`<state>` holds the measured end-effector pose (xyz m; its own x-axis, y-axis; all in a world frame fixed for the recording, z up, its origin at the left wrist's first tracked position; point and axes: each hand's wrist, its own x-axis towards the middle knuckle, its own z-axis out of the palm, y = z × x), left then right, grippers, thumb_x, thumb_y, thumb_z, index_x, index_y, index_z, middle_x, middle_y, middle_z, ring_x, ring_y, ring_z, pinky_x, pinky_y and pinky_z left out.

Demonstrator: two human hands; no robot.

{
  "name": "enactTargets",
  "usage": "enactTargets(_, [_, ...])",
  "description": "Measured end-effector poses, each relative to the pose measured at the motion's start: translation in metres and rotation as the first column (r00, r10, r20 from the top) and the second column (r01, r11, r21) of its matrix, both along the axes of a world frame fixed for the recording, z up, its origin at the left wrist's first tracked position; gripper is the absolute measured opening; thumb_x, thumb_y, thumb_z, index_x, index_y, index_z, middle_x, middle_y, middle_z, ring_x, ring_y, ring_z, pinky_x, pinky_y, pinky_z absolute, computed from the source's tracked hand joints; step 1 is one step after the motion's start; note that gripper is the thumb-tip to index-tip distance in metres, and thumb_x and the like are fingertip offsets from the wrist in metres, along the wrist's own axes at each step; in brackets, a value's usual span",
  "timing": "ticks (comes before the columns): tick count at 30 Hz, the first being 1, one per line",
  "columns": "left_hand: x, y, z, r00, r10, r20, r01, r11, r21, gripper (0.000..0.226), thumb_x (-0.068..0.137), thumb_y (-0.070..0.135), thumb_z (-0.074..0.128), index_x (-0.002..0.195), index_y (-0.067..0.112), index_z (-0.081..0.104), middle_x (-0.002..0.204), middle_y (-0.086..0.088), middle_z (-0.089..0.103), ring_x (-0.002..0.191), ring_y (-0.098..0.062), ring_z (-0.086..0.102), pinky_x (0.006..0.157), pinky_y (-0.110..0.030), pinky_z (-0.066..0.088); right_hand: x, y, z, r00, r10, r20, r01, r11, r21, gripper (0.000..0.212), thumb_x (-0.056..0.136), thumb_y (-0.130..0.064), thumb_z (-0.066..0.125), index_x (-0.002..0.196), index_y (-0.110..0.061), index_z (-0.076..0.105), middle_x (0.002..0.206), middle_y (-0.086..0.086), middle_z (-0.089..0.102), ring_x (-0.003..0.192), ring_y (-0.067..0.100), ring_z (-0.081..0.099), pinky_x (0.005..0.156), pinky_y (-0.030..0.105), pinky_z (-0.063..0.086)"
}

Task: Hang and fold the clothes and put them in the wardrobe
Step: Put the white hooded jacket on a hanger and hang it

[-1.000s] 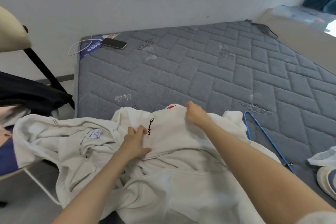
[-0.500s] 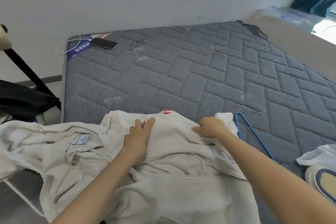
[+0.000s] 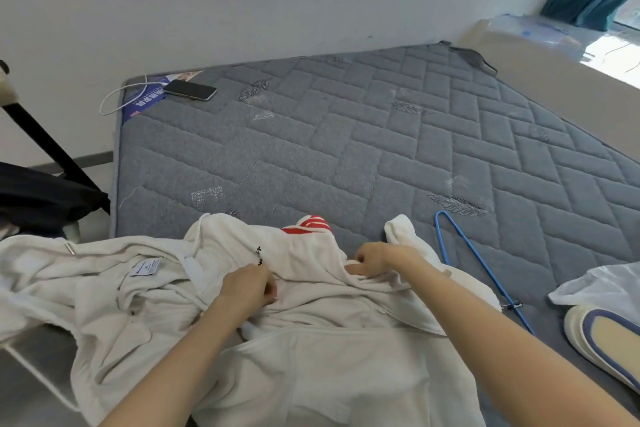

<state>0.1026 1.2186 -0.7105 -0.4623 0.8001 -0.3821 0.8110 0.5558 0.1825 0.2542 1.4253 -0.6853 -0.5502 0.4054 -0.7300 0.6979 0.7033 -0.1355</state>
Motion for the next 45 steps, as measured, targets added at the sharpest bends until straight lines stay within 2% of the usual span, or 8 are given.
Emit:
enactTargets(9, [0.004,0.006,0.007,1.0,0.018,0.022,-0.016,0.998,-0.057,0.015,0.085,0.023,0.061,0.098,0.025,0.069,0.108,0.004,0.066,0.102,-0.018,0.061,0.077,-0.024,0.044,0.01,0.013,0.065,0.795,0.179,-0.58,0.229,0.796,0.56,0.033,0.099,-0.034,0.041,0.087,-0.016,0.067,0.095,0.005,0.064,0.092,0.028,0.058,0.077,0.035,0.025])
enactTargets(15, [0.007,0.005,0.017,0.998,0.002,-0.068,-0.005,0.998,-0.057,0.016,0.083,0.021,0.061,0.096,0.025,0.069,0.108,0.003,0.064,0.102,-0.019,0.06,0.076,-0.024,0.041,0.011,0.006,0.064,0.713,0.182,-0.678,0.361,0.734,0.576,0.034,0.101,-0.034,0.038,0.074,-0.019,0.053,0.085,0.003,0.065,0.084,0.026,0.057,0.076,0.036,0.025])
enactTargets(21, [0.012,0.016,0.034,0.995,-0.01,-0.1,0.004,0.998,-0.065,0.021,0.082,0.016,0.052,0.098,0.022,0.065,0.11,0.002,0.062,0.104,-0.021,0.059,0.075,-0.026,0.042,0.041,-0.01,0.032,0.898,0.063,-0.436,0.019,0.983,0.182,0.037,0.086,-0.023,0.053,0.123,-0.026,0.051,0.108,0.003,0.06,0.101,0.025,0.055,0.08,0.034,0.043])
enactTargets(26, [0.027,0.053,0.047,0.992,-0.047,-0.12,0.091,0.915,0.394,0.041,0.088,0.006,0.04,0.126,0.02,0.042,0.133,-0.002,0.04,0.115,-0.025,0.042,0.073,-0.035,0.041,0.048,-0.025,0.022,0.853,0.028,-0.522,0.034,0.993,0.109,0.022,0.08,-0.027,0.06,0.101,-0.033,0.066,0.08,-0.014,0.058,0.075,0.01,0.053,0.077,0.029,0.037])
enactTargets(32, [0.033,0.077,0.041,0.926,-0.33,-0.18,0.35,0.932,0.092,0.051,0.092,0.008,0.043,0.137,0.032,0.038,0.158,0.008,0.004,0.146,-0.021,0.003,0.114,-0.054,0.009,0.049,-0.028,0.028,0.813,-0.096,-0.574,0.035,0.993,-0.115,0.013,0.076,-0.015,0.067,0.079,-0.023,0.076,0.061,-0.017,0.06,0.057,0.0,0.049,0.058,0.01,0.039])
enactTargets(36, [0.022,0.061,0.034,0.936,-0.264,-0.233,0.303,0.941,0.15,0.023,0.086,0.016,0.051,0.107,0.022,0.056,0.123,0.007,0.05,0.123,-0.015,0.042,0.114,-0.044,0.014,0.056,-0.017,0.029,0.854,-0.065,-0.517,0.155,0.979,0.133,0.021,0.082,-0.016,0.055,0.083,-0.027,0.074,0.064,-0.013,0.05,0.068,0.011,0.053,0.066,0.027,0.043])
enactTargets(41, [0.005,0.03,0.029,0.927,-0.28,-0.249,0.347,0.892,0.289,0.014,0.076,0.013,0.055,0.077,0.027,0.053,0.101,0.011,0.052,0.097,-0.014,0.046,0.087,-0.023,0.029,0.046,-0.022,0.025,0.786,-0.081,-0.613,0.385,0.84,0.382,0.024,0.085,-0.006,0.043,0.095,-0.018,0.062,0.102,0.0,0.056,0.092,0.025,0.056,0.066,0.03,0.033])
enactTargets(45, [-0.002,0.012,0.027,0.962,-0.272,-0.026,0.269,0.931,0.247,0.024,0.069,0.036,0.067,0.064,0.033,0.044,0.088,0.017,0.053,0.093,-0.013,0.047,0.077,-0.025,0.035,0.036,-0.032,0.019,0.923,-0.106,-0.369,0.262,0.877,0.404,0.012,0.088,-0.012,0.048,0.095,-0.013,0.057,0.11,0.008,0.06,0.099,0.028,0.058,0.067,0.03,0.036])
